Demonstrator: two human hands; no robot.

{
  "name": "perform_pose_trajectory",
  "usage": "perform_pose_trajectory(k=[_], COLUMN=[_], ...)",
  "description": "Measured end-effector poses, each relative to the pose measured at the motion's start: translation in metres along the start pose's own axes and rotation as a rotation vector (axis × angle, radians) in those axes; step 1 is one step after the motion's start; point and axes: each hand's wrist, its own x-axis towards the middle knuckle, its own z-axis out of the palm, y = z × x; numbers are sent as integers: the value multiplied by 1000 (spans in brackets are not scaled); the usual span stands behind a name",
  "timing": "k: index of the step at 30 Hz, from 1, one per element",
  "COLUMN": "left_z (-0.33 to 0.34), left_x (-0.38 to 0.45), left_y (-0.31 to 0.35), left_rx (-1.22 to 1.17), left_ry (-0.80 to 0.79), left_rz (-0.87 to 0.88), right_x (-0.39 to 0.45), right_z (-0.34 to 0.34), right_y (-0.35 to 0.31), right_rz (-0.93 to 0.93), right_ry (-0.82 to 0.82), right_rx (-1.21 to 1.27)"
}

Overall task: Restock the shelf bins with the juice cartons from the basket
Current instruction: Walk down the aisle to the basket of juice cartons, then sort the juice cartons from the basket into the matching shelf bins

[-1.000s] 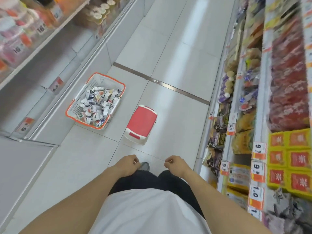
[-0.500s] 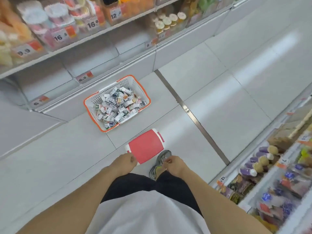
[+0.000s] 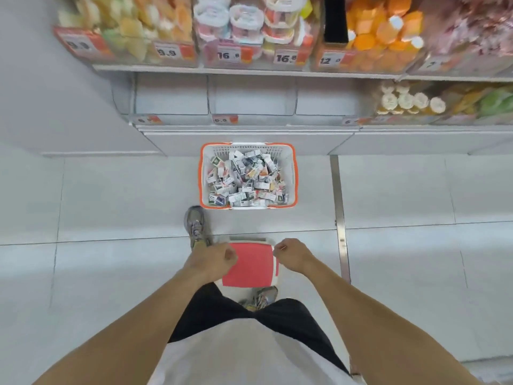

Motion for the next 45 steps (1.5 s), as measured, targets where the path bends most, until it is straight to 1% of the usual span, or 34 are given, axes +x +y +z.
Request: perform_pose_trajectory(k=[2, 4, 6, 9, 11, 13, 16, 18, 21, 24, 27, 29, 32, 36, 39, 42, 45], left_z=[-24, -49, -66, -84, -82, -76, -52, -36, -9, 19, 42, 51, 52, 46, 49, 56, 60], left_x=[19, 40, 73, 126, 169, 221, 302, 351, 418, 466, 498, 512, 527, 526, 521, 522, 520], left_y=[8, 20, 19, 17, 18, 21, 17, 6, -24, -51, -72, -80, -84, -88, -98, -103, -105], left_rx=[-20, -18, 2, 16, -33, -102, -190, -163, -48, 102, 247, 295, 351, 361, 392, 457, 483], left_ry=[7, -27, -12, 45, 83, 107, 186, 231, 229, 174, 122, 142, 226, 284, 322, 314, 337], left_rz=[20, 53, 88, 50, 6, -31, -77, -68, -48, -7, 62, 101, 160, 186, 176, 177, 164], right_x=[23, 48, 76, 130, 179, 239, 325, 375, 441, 481, 503, 509, 516, 508, 502, 497, 486], right_z=[-19, -33, -43, -53, -55, -59, -59, -54, -39, -25, -17, -11, -1, 3, 2, -1, -5], right_y=[-22, -42, -59, -71, -66, -56, -34, -19, 0, 6, 7, 4, -10, -26, -24, -24, -18], right_rz=[13, 30, 12, 0, -9, -41, -70, -79, -152, -253, -345, -361, -336, -299, -299, -309, -307], right_ry=[31, 80, 97, 64, 15, -6, 41, 87, 94, 43, 31, 44, 49, 99, 184, 191, 190], right_rx=[48, 94, 98, 63, 25, -62, -210, -268, -375, -608, -887, -1020, -1110, -1089, -929, -704, -544])
